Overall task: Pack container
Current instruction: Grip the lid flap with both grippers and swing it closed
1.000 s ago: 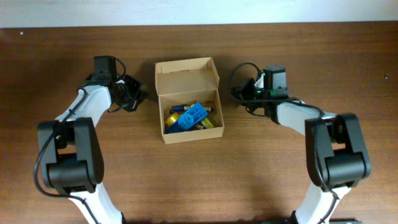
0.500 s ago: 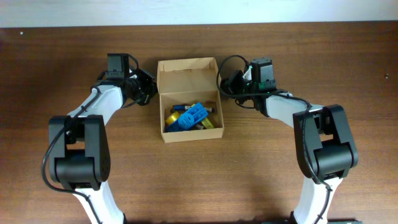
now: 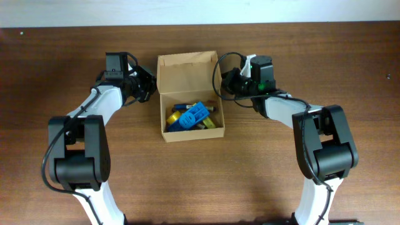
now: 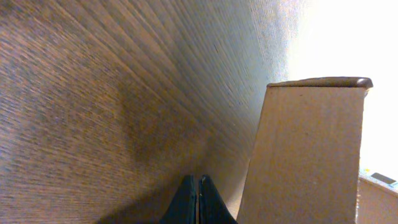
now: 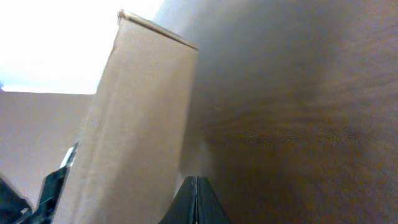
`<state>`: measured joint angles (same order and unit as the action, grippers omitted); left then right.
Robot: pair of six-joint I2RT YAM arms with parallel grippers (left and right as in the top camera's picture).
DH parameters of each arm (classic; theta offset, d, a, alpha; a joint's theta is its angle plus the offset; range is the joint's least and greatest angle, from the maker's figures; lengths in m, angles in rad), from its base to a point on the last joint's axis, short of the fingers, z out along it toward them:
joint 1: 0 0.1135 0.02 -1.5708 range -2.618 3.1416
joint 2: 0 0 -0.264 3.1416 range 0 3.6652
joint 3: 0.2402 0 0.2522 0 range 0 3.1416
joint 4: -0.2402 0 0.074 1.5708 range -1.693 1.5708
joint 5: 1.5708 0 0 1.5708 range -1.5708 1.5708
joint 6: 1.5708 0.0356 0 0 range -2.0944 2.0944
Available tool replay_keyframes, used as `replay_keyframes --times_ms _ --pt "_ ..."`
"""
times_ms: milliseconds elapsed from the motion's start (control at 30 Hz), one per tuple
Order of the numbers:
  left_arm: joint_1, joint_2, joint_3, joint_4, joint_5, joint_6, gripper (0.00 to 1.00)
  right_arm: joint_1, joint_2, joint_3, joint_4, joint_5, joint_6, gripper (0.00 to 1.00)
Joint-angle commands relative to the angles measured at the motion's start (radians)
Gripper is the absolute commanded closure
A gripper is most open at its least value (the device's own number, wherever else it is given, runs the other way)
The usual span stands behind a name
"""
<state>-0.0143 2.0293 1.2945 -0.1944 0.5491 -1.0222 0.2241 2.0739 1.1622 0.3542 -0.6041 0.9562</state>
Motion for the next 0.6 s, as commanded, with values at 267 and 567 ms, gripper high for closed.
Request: replay_keyframes --times_ms 267,567 --pt "0.01 0.014 0.014 0.091 0.154 0.146 0.98 -0.024 -0.002 0.022 0.063 -0.213 -0.217 0.96" --pt "0.032 0.014 0.014 0.13 0.171 0.285 0.98 -0.041 -0.002 0.022 0.065 -0.208 -0.44 0.96"
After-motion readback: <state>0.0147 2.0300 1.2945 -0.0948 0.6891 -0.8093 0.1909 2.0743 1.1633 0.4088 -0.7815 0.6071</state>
